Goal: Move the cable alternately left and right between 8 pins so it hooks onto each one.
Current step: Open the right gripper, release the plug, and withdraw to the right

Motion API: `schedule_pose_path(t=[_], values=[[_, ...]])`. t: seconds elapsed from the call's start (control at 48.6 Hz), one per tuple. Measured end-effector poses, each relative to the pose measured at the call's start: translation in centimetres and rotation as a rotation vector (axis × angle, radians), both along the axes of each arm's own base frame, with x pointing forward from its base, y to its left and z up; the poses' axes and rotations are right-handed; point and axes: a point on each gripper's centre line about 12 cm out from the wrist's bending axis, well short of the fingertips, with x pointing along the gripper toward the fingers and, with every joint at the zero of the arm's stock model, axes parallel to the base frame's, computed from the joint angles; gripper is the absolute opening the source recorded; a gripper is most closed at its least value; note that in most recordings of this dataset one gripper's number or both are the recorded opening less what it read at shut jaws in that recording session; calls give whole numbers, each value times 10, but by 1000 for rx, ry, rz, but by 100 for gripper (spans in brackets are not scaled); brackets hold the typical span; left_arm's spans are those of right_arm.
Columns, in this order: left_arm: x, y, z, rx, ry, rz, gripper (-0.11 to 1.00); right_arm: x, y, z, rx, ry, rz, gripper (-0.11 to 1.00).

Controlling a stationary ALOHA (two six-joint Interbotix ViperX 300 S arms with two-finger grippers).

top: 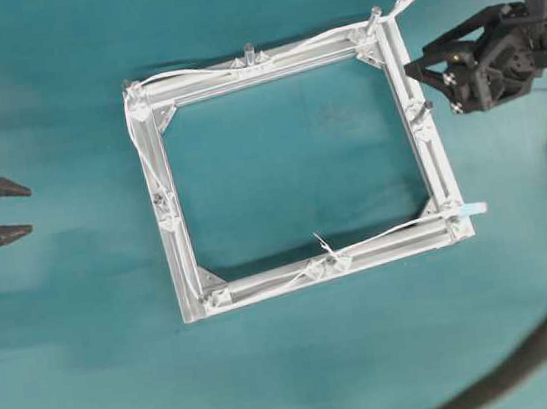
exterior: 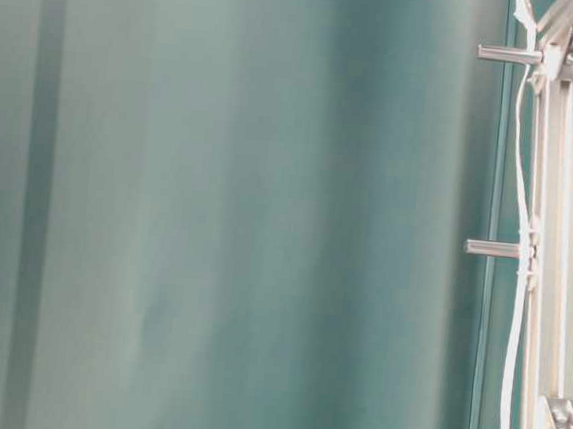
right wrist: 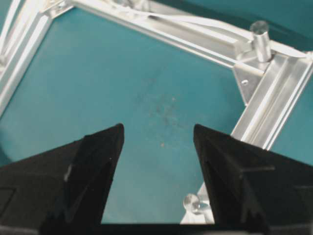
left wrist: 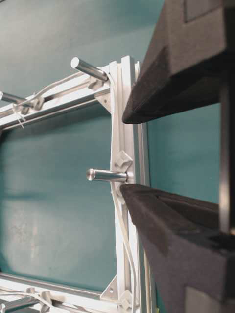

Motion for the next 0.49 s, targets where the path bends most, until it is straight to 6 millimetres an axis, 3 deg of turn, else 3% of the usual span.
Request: schedule_pose_path(t=[0.493], values=[[0, 0, 0, -2, 0, 0, 55, -3, 14, -13, -139, 2, 211, 66]])
